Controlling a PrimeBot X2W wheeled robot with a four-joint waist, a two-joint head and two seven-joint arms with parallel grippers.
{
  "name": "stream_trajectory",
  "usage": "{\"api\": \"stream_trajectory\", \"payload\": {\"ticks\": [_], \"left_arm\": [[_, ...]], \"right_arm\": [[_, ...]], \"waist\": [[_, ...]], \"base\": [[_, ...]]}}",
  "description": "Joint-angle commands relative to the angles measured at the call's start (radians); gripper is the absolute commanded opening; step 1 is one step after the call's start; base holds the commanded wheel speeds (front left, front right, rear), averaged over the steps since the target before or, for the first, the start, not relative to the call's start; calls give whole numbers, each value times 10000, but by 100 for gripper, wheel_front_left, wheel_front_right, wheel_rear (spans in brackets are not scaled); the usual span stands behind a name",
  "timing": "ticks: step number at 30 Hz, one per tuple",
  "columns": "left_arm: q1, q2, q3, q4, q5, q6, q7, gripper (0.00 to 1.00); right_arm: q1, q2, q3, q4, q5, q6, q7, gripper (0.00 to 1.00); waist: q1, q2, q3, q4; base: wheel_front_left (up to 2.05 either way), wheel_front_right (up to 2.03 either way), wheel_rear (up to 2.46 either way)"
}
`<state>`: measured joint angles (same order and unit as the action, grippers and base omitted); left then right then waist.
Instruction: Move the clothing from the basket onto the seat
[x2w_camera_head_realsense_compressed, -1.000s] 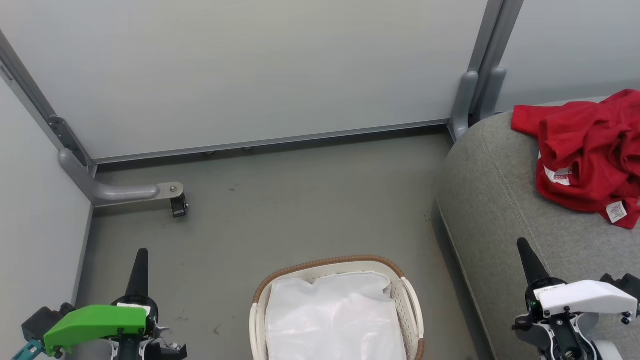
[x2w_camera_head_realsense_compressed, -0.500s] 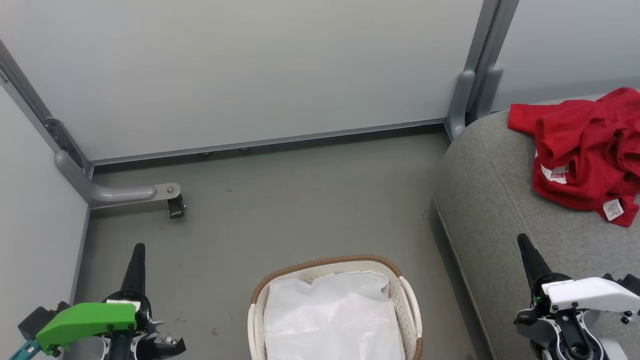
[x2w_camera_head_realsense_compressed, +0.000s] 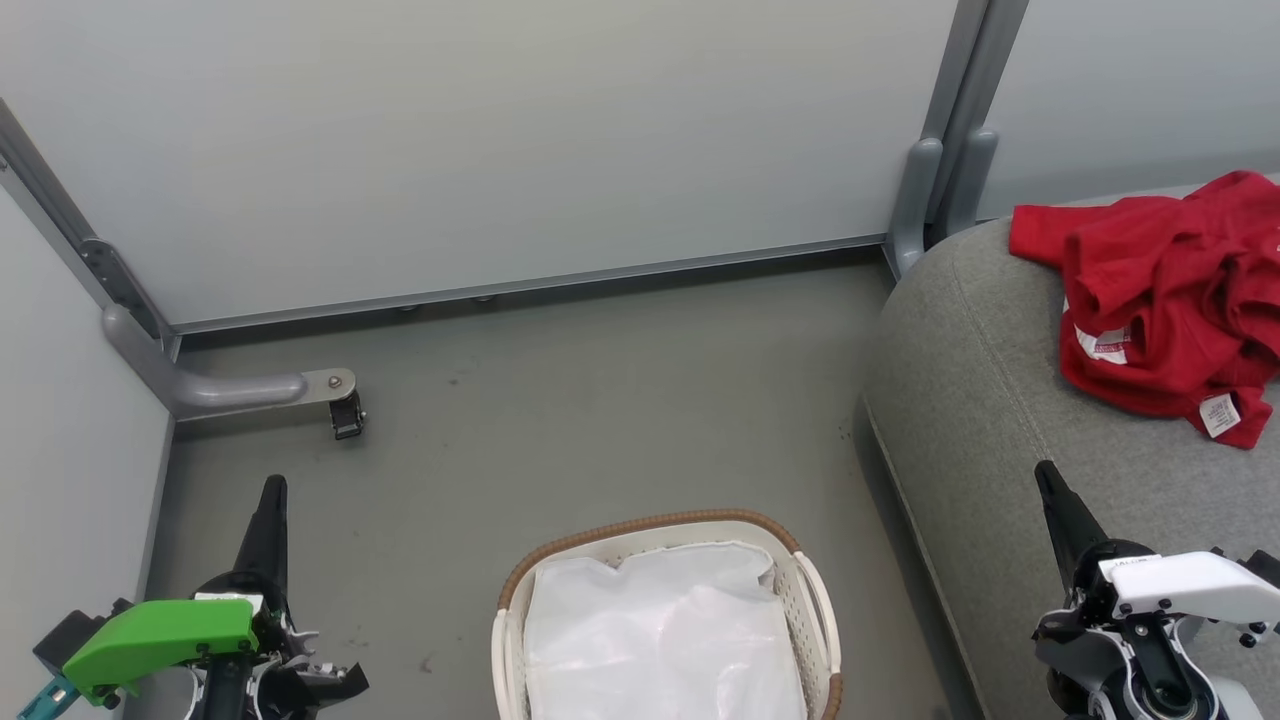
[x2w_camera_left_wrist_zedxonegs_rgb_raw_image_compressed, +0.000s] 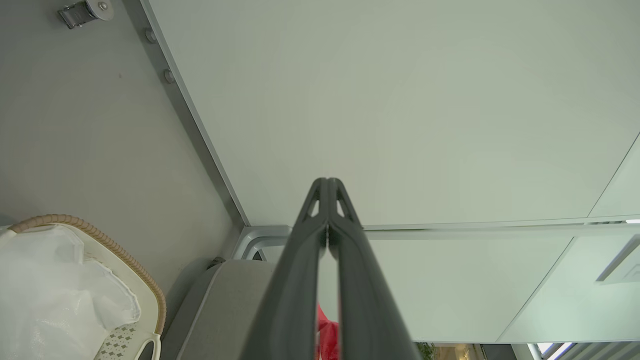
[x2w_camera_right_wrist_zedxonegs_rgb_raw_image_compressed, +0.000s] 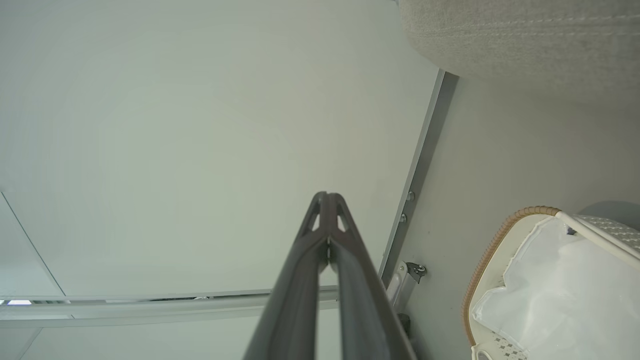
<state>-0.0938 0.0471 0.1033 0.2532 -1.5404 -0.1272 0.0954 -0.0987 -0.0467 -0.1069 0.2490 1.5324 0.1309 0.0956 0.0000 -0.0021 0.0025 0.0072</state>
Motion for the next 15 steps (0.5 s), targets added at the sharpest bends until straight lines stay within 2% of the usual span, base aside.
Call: {"api": "stream_trajectory", "payload": {"ticks": [1, 15], "left_arm": [[-176, 54, 58, -70, -180, -54, 55, 0], [-199, 56, 132, -94, -744, -59, 228, 0]], "right_arm": [[-123, -57, -41, -49, 200, -3, 49, 0], [-141, -61, -91, -62, 823, -2, 211, 0]], "waist": [[0, 19, 1, -9], [0, 21, 6, -72]], "base": [[0, 0, 0], [0, 0, 0]]}}
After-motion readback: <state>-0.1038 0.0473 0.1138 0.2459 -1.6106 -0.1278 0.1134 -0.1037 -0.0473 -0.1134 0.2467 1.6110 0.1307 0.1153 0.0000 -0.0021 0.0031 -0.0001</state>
